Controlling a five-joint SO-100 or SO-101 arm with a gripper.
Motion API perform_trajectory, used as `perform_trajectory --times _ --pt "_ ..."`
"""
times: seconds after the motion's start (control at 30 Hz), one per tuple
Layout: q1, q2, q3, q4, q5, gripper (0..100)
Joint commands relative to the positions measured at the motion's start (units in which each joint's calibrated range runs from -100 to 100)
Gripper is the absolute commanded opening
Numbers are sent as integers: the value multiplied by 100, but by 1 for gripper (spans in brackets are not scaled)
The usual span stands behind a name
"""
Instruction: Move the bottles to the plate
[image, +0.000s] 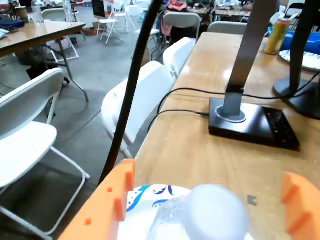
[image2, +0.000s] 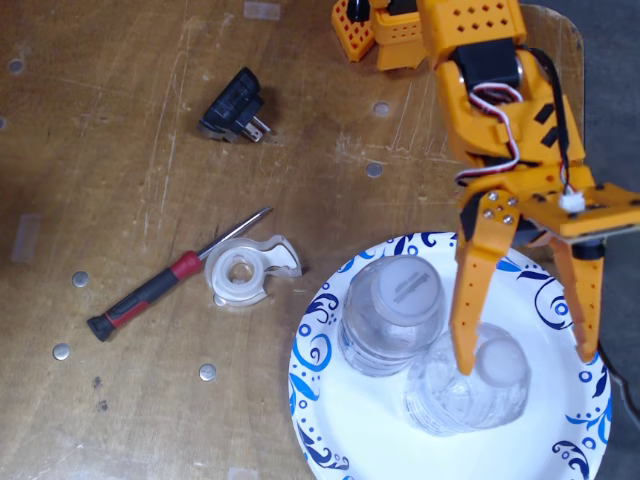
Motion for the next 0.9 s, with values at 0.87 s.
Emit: perform_trajectory --times 0.87 --pt "1724 -4657 4147 505 -15 1"
